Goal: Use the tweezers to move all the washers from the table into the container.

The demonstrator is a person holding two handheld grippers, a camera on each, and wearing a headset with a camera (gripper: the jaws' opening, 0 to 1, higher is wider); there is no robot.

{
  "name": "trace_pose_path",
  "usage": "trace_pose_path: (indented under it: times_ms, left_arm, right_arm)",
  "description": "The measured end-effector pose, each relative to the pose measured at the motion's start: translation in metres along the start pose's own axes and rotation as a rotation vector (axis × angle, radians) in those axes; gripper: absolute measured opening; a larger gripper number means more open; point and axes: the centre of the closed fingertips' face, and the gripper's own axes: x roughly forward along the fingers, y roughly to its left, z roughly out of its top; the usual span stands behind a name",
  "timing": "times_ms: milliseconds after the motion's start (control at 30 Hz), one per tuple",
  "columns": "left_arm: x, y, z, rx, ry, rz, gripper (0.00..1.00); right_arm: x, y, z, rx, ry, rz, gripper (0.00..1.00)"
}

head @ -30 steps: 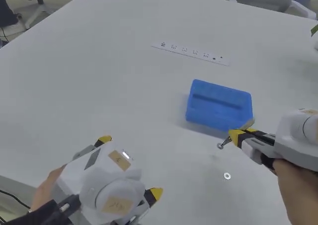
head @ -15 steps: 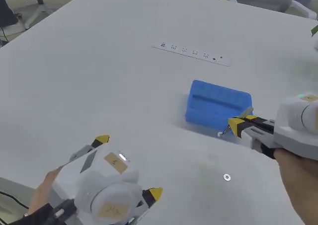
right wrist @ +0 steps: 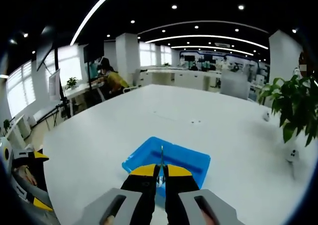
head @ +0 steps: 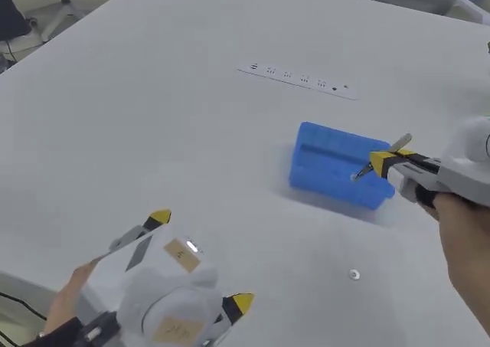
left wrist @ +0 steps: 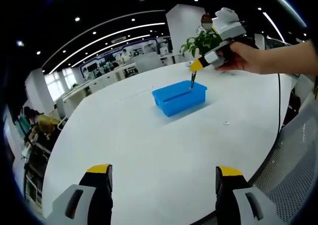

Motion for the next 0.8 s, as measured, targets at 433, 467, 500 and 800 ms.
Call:
trace_pose_path:
  times_ms: [433,467,500,800]
  left_arm:
    - [0.0,0.001,-0.001,-0.002,0.008,0.006,0.87]
    - [0.0,0.001,-0.001,-0.003,0.009,0.006,0.87]
    - [0.0,0.002,-0.001,-0.003,0.008,0.007,0.87]
    - [0.0,0.001,0.0,-0.018,-0.001,0.0,0.87]
  right_arm:
    - [0.037,-0.004,-0.021,-0.028,0.074,-0.009,0.02]
    - [0.038,-0.004,-0.023,-0.028,0.076,-0.009,0.02]
    - [0.04,-0.005,-0.025,-0.027,0.084,-0.01,0.02]
    - [0.049,-0.008,-0.035,-0.039,0.111,-0.017,0.02]
